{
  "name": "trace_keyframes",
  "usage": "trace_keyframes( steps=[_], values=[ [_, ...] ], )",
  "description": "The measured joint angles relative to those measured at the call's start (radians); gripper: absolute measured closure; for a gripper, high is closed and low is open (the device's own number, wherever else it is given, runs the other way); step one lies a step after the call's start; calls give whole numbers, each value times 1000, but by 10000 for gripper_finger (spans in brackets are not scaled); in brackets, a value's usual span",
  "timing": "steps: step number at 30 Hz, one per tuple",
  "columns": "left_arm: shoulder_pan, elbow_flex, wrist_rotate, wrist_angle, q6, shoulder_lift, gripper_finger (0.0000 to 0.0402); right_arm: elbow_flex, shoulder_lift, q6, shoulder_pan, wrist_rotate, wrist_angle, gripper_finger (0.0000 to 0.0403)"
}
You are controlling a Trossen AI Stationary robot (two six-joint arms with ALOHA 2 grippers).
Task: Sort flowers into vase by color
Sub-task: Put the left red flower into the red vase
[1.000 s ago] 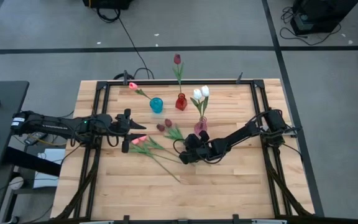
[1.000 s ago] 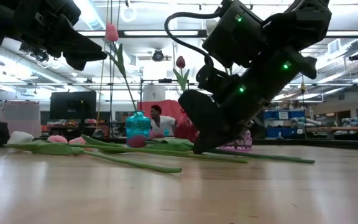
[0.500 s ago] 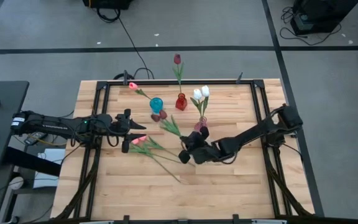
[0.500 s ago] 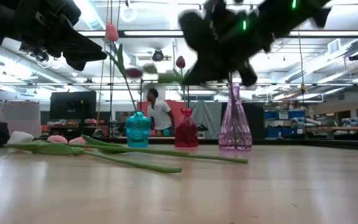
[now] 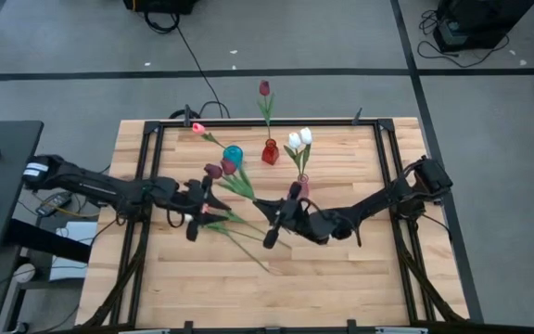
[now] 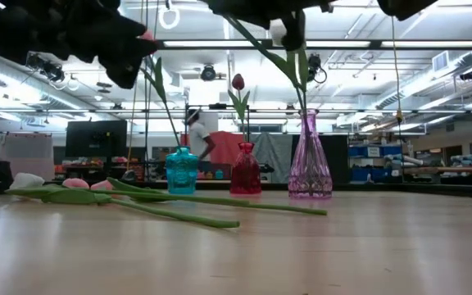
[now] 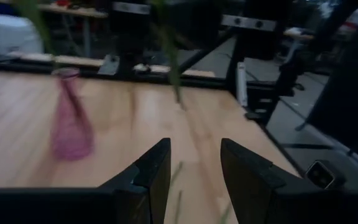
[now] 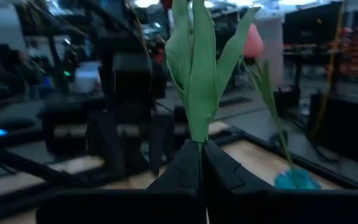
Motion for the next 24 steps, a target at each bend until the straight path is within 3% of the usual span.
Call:
trace_keyframes(
  steps=[8, 24],
  values=[
    [-29, 68, 4, 187, 10, 188, 255, 0, 0, -24, -31, -88, 34, 391],
    [31, 252, -44, 264, 79, 435, 255, 0, 0, -142, -52, -161, 96, 391]
  ],
)
